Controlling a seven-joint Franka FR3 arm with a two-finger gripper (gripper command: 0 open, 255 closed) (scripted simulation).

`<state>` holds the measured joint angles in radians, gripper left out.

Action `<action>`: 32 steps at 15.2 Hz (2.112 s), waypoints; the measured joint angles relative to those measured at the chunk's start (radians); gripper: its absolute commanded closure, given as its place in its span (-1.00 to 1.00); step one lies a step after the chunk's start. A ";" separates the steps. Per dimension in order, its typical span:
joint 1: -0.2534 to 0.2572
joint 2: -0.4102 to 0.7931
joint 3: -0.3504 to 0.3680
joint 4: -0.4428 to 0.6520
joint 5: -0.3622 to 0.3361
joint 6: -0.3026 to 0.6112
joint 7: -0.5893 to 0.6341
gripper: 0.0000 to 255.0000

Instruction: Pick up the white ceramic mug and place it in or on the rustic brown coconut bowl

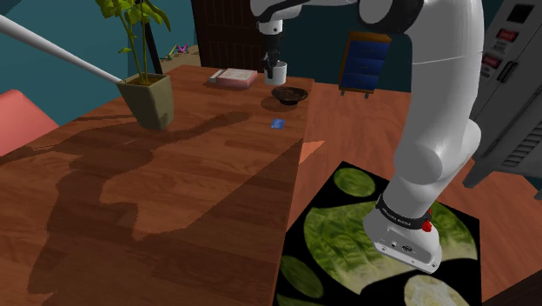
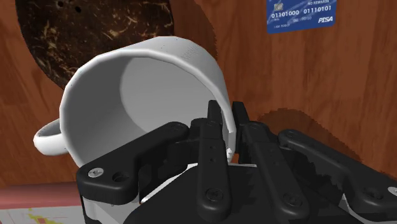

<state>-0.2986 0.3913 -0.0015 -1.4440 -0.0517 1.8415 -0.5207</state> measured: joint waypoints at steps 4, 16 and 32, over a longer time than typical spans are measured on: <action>-0.060 0.055 -0.023 0.079 0.011 -0.020 -0.084 1.00; -0.146 0.166 -0.049 0.179 0.029 -0.004 -0.196 1.00; -0.145 0.187 -0.048 0.086 0.029 0.109 -0.192 -1.00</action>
<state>-0.4438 0.5778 -0.0497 -1.3584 -0.0230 1.9510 -0.7124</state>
